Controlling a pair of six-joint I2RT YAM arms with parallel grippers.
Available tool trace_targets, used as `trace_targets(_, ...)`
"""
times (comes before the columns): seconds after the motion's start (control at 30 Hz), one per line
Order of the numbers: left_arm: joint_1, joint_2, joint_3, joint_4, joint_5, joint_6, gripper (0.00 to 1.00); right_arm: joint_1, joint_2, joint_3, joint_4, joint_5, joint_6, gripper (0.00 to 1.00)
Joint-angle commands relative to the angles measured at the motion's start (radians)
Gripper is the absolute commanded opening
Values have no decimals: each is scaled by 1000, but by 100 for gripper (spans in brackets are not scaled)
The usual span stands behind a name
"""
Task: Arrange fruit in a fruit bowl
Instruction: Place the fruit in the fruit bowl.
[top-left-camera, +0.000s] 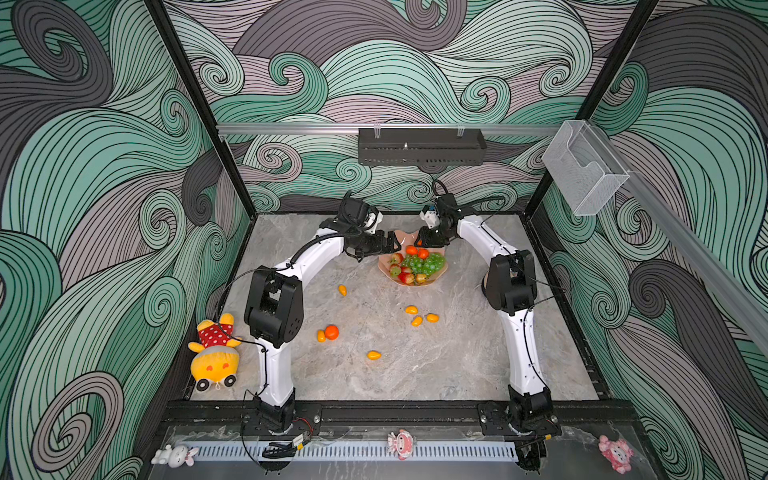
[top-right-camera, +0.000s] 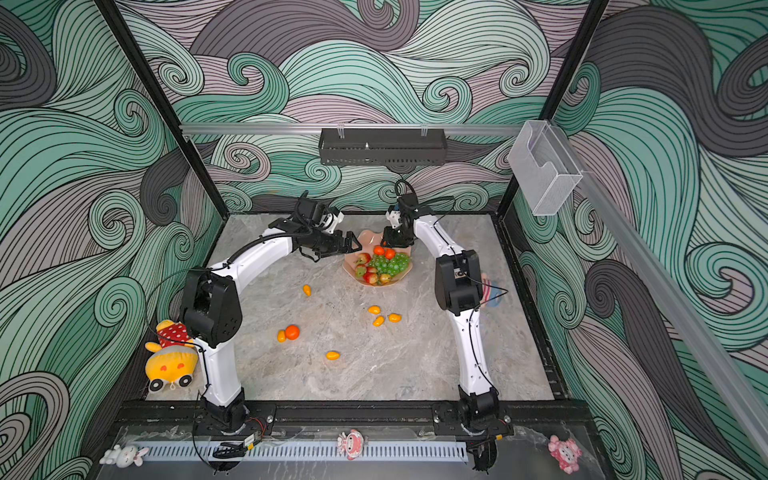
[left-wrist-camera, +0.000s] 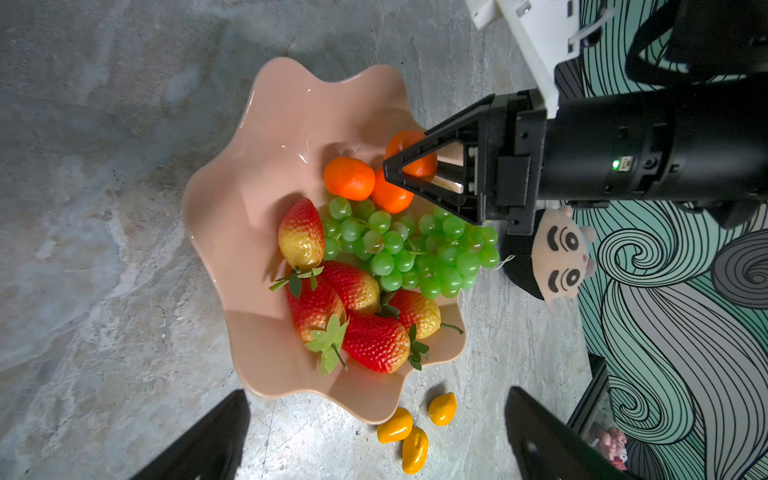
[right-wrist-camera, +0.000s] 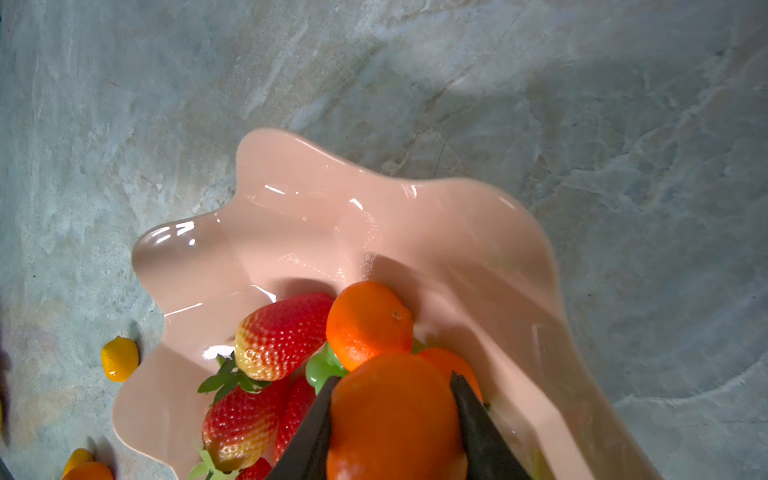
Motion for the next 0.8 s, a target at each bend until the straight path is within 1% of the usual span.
trace_targets(0.0, 17, 20, 4, 10, 26, -11, 99, 7, 8, 38, -51, -10, -25, 37)
trace_targets(0.3, 19, 15, 5, 5, 25, -11, 98, 7, -13, 43, -58, 8, -42, 47)
trace_targets(0.4, 19, 9, 4, 3, 22, -9, 99, 7, -30, 41, -61, 17, -48, 53)
trace_targets(0.67, 19, -44, -12, -5, -5, -3, 99, 7, -124, 6, -60, 30, -48, 63)
trace_targets(0.77, 18, -81, -25, -20, -26, -7, 99, 7, -179, -35, -51, 31, -45, 63)
